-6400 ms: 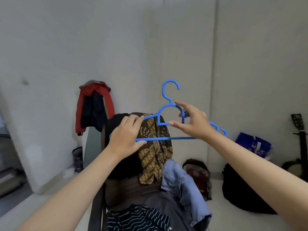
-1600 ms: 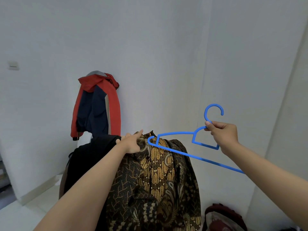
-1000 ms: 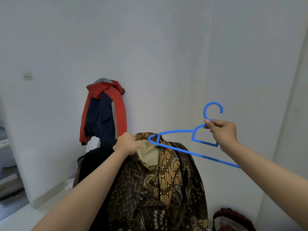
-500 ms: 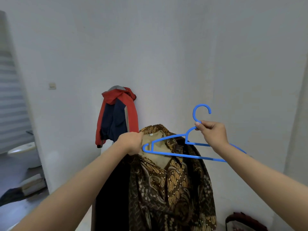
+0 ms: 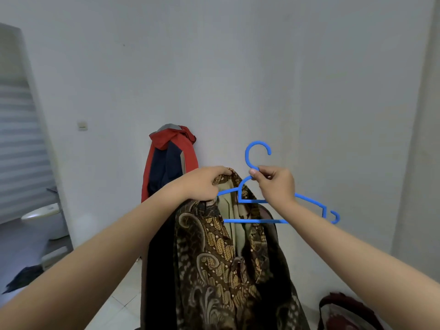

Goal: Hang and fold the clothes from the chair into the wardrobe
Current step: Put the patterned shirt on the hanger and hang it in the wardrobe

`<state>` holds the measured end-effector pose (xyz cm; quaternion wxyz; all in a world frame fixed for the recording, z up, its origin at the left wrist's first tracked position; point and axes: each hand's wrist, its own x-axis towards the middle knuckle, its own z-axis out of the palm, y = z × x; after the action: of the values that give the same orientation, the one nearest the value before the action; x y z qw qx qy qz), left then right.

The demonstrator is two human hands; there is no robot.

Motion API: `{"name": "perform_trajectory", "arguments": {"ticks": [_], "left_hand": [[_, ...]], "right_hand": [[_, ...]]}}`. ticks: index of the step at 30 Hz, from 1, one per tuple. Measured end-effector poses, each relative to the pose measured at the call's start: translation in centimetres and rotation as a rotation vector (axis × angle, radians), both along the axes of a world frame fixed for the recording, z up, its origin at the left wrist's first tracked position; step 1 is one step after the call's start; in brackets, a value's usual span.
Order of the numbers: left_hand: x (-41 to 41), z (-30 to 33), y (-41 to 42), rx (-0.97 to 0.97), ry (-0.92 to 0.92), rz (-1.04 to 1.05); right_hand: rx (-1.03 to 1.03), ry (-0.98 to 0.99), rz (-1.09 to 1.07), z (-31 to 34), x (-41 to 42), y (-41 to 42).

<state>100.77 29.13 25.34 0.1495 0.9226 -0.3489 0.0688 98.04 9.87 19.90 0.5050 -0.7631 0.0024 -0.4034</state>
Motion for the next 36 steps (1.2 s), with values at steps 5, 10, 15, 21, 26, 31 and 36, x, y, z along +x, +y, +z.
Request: {"name": "perform_trajectory", "arguments": {"ticks": [5, 10, 15, 21, 26, 31, 36], "left_hand": [[-1.8, -0.5, -0.7, -0.23, 0.073, -0.029], [-3.0, -0.9, -2.0, -0.246, 0.1, -0.071], [-4.5, 0.3, -2.4, 0.103, -0.211, -0.019], [-4.7, 1.3, -2.1, 0.096, -0.276, -0.093], [-4.5, -0.1, -1.8, -0.163, -0.128, -0.276], [-4.5, -1.3, -1.7, -0.266, -0.16, -0.309], [-4.6, -1.4, -1.9, -0.264, -0.198, -0.349]], "right_hand": [[0.038, 0.029, -0.093, -0.1, -1.8, 0.1], [0.134, 0.06, -0.074, -1.2, -2.8, 0.8], [0.372, 0.061, 0.017, -0.8, -3.7, 0.5], [0.446, 0.078, 0.177, 1.0, -5.2, 0.4], [0.374, 0.129, 0.241, 2.5, -6.7, 0.2], [0.309, 0.169, 0.314, 3.2, -7.5, -0.3], [0.28, 0.17, 0.355, 3.4, -7.7, -1.0]]}}
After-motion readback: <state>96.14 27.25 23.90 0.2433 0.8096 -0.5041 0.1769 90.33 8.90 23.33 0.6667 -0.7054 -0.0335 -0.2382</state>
